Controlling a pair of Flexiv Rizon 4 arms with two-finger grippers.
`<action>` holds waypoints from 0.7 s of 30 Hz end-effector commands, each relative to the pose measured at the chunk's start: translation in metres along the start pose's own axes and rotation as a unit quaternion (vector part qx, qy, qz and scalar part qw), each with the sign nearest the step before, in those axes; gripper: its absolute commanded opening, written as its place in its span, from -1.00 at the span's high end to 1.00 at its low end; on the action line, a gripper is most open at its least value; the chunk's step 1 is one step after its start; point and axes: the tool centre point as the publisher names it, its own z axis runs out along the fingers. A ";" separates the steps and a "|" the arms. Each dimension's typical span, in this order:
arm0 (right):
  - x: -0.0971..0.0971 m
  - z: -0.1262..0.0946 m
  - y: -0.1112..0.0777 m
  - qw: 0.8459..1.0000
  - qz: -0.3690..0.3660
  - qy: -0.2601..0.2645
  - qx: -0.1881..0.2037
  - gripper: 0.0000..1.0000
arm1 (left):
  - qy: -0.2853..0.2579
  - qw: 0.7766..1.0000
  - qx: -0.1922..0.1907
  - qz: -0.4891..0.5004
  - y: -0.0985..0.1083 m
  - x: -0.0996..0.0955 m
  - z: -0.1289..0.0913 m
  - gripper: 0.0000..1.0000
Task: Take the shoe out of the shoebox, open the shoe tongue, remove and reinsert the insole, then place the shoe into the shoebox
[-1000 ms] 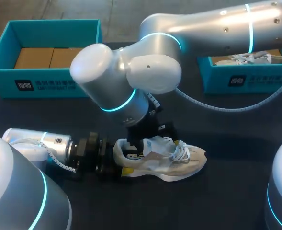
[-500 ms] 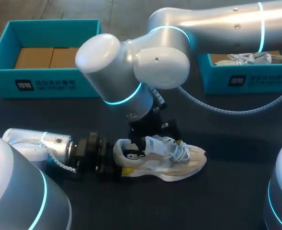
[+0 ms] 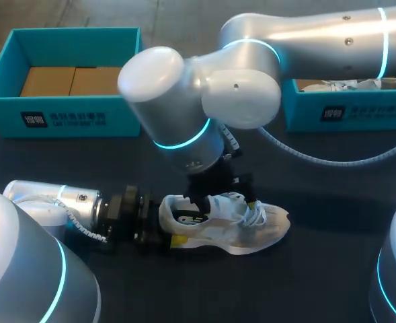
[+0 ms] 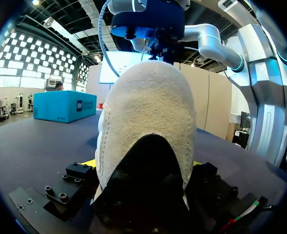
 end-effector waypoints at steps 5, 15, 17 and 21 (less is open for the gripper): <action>-0.006 0.003 -0.003 0.901 0.434 0.015 -0.003 -0.51 | -0.002 1.000 -0.001 0.000 0.003 0.000 -0.001 1.00; -0.012 -0.001 -0.007 0.882 0.471 0.026 0.005 -0.40 | -0.002 1.000 -0.001 0.000 0.003 0.000 -0.001 1.00; -0.013 -0.001 -0.007 0.878 0.477 0.028 0.008 -0.22 | -0.002 1.000 -0.001 0.000 0.003 0.000 -0.001 1.00; -0.015 -0.002 -0.008 0.873 0.486 0.031 0.014 0.04 | -0.002 1.000 -0.001 0.000 0.003 0.000 -0.001 1.00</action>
